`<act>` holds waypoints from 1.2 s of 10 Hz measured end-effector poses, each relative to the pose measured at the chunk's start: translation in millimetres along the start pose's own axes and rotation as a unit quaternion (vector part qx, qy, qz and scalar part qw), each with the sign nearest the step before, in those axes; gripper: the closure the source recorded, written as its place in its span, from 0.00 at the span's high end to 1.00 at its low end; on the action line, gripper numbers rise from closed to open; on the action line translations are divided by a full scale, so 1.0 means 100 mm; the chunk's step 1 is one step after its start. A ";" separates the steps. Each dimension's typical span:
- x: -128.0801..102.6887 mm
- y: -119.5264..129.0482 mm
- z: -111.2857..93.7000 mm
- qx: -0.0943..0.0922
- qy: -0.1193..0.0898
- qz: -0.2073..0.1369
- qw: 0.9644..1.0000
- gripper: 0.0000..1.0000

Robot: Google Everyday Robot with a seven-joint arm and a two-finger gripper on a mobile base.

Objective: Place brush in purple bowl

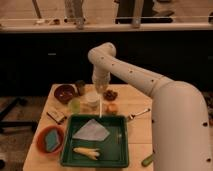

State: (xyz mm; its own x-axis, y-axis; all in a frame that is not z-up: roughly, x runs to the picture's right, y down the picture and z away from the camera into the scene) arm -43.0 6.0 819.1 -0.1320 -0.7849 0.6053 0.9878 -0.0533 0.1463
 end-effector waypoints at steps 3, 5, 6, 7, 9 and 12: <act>0.06 -0.55 -0.10 0.010 0.012 -0.005 1.000 0.00; 0.12 -0.75 -0.12 0.018 0.019 0.014 1.000 0.00; 0.15 -0.90 -0.10 0.023 0.019 0.035 0.999 0.00; 0.16 -0.96 -0.07 0.027 0.016 0.057 0.998 0.00; 0.18 -1.08 0.07 0.027 0.008 0.097 0.995 0.00; 0.17 -1.14 0.14 0.024 -0.001 0.111 0.994 0.00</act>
State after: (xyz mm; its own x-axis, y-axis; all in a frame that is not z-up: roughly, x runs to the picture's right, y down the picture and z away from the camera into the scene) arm -159.1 7.4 823.4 0.0875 -0.7729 0.6285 0.9877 0.1492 0.0460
